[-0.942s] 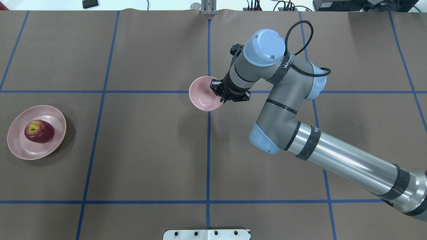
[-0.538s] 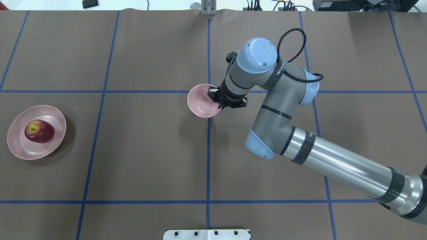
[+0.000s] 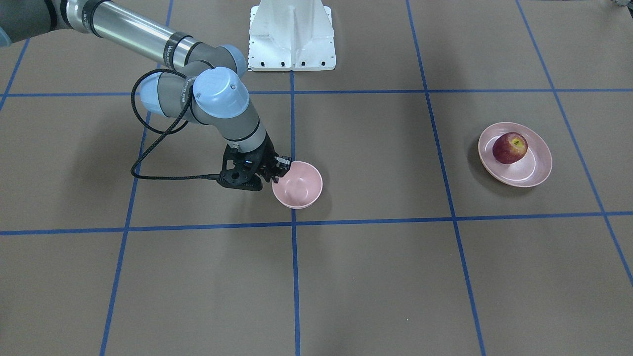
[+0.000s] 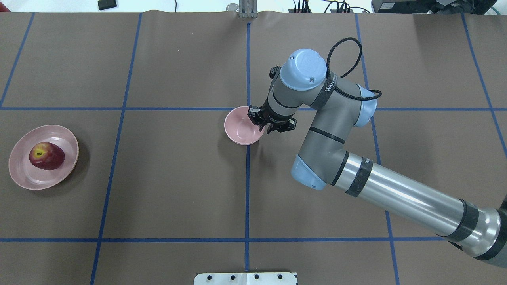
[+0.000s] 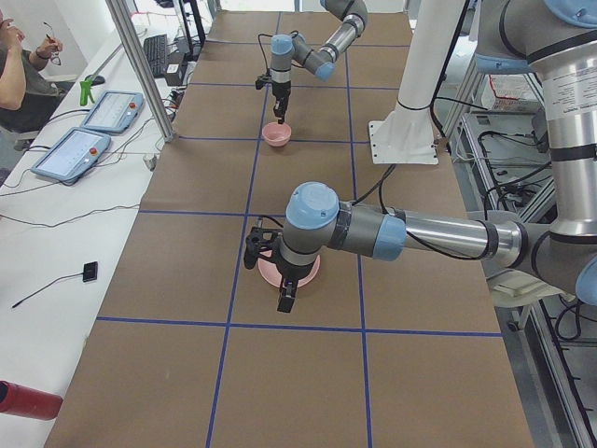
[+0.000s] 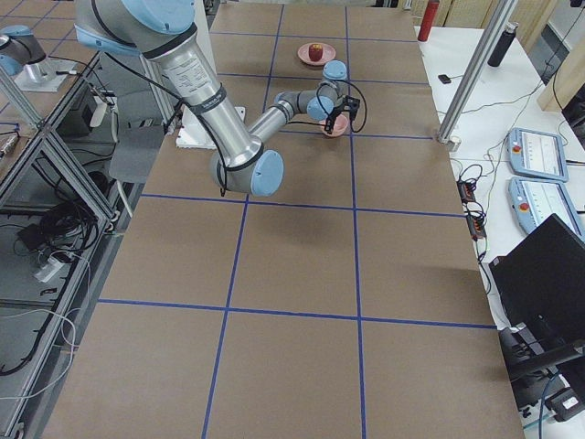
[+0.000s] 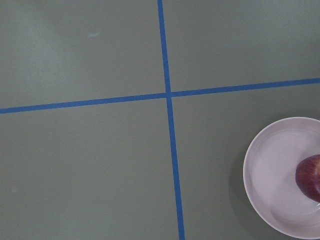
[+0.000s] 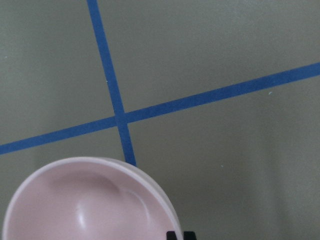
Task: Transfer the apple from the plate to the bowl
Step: 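Carry the pink bowl with the right gripper to the table center and set it down, then open and withdraw the right gripper while the left gripper reaches toward the apple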
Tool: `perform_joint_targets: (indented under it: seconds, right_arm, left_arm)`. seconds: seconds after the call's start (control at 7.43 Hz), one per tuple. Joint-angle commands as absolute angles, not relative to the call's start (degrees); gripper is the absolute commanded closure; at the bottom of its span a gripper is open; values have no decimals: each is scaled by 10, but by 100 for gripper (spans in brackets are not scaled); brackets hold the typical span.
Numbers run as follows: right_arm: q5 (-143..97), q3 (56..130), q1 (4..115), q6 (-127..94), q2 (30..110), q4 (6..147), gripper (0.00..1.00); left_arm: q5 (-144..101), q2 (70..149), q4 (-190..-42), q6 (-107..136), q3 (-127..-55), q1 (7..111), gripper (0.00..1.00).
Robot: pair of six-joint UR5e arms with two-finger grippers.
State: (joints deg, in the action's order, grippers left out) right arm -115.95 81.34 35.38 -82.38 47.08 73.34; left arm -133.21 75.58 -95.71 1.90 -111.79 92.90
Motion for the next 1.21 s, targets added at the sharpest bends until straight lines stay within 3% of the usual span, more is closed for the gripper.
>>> perform_joint_targets:
  seconds: [0.0, 0.13, 0.4, 0.67, 1.08]
  right_arm:
    - [-1165, 817, 354, -824, 468, 737, 36]
    - [-1170, 843, 363, -825, 468, 765, 0]
    - [-1224, 938, 418, -821, 502, 822, 0]
    - [-1230, 1034, 448, -776, 617, 821, 0]
    - [-1228, 1058, 469, -691, 711, 816, 0]
  left_arm:
    - [-1332, 758, -957, 26, -1118, 926, 2]
    - [-1332, 773, -957, 70, -1119, 910, 2]
    - [-1330, 815, -982, 251, -1119, 820, 2]
    - [-1325, 827, -1057, 387, -1114, 727, 2]
    - [-1302, 867, -1065, 465, -1081, 646, 2]
